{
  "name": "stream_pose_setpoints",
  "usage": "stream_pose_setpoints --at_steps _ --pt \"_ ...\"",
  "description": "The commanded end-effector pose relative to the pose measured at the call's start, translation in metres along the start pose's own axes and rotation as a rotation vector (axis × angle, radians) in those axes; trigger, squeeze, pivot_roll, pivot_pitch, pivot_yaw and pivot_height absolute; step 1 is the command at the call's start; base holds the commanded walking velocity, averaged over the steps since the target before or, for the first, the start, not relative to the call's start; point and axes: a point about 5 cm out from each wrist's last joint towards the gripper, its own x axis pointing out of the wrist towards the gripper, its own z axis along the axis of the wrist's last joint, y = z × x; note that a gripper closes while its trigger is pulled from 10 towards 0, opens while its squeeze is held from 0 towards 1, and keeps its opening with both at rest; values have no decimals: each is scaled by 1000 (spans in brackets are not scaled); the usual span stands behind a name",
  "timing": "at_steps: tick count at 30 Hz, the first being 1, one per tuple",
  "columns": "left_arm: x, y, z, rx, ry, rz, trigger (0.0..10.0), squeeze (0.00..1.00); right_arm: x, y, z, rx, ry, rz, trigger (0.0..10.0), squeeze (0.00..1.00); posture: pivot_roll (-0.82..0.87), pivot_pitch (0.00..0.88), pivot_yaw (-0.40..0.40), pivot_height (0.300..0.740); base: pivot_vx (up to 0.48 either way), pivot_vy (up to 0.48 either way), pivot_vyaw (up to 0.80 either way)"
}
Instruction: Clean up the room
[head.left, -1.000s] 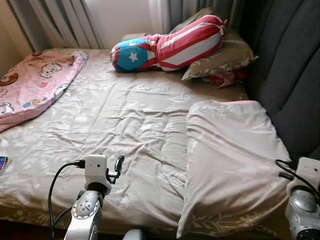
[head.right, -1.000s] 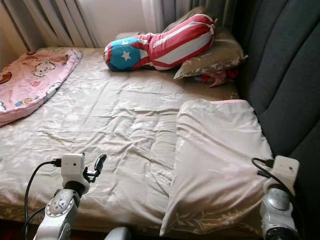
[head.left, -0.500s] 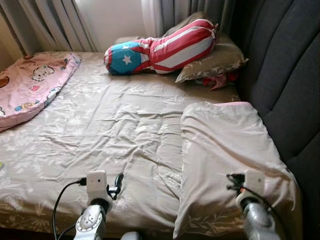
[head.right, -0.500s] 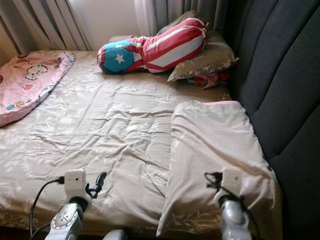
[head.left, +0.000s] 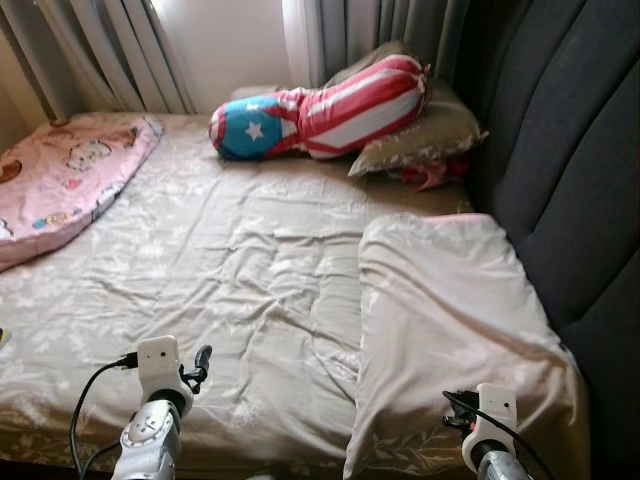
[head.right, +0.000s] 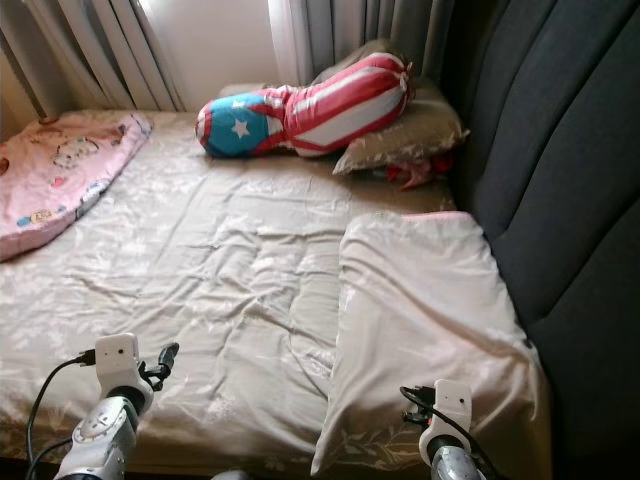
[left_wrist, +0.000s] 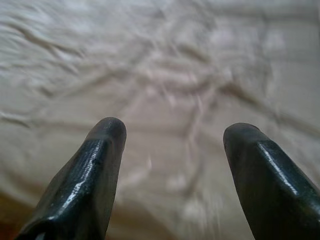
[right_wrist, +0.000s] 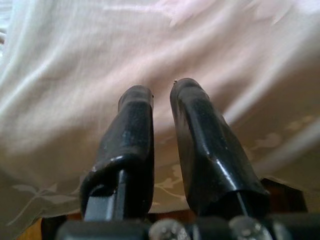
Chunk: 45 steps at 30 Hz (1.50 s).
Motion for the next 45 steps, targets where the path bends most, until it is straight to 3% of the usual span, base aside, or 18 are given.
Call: stream_pose_setpoints --at_steps 1,3,7,8,13,19,30,31,44,45 --pt "-6 -2 -18 41 69 -20 10000 0 1 0 0 4 11 -8 10000 0 2 0 4 740 0 0 0" --pt "-13 -4 -37 67 146 -29 10000 0 -2 -3 -6 20 35 -32 10000 0 10 0 4 740 0 0 0" --pt "-19 -3 -50 95 204 -26 10000 0 -4 -5 -13 28 62 -45 10000 0 8 0 3 740 0 0 0" --pt "-26 -1 -62 121 268 -21 10000 0 -7 -6 -23 36 105 -61 10000 0 4 0 3 740 0 0 0" --pt "-38 -8 -86 159 389 -34 10000 0 -21 -14 -52 61 231 -129 10000 0 2 0 5 740 0 0 0" --pt "-35 -11 -82 179 371 -51 10000 0 -26 -17 -61 68 262 -149 10000 0 -2 0 5 740 0 0 0" --pt "-39 -2 -86 173 394 -9 10000 0 -33 -17 -72 53 318 -125 10000 0 0 0 7 740 0 0 0" --pt "-40 -1 -88 170 401 -1 10000 0 -33 -17 -73 50 318 -121 10000 980 -1 0 7 740 0 0 0" --pt "-42 -2 -91 162 403 9 10000 0 -34 -16 -75 41 328 -124 10000 1000 -1 0 7 740 0 0 0" --pt "-42 -2 -91 161 403 9 10000 0 -34 -16 -75 31 330 -119 10000 820 -1 0 7 740 0 0 0"
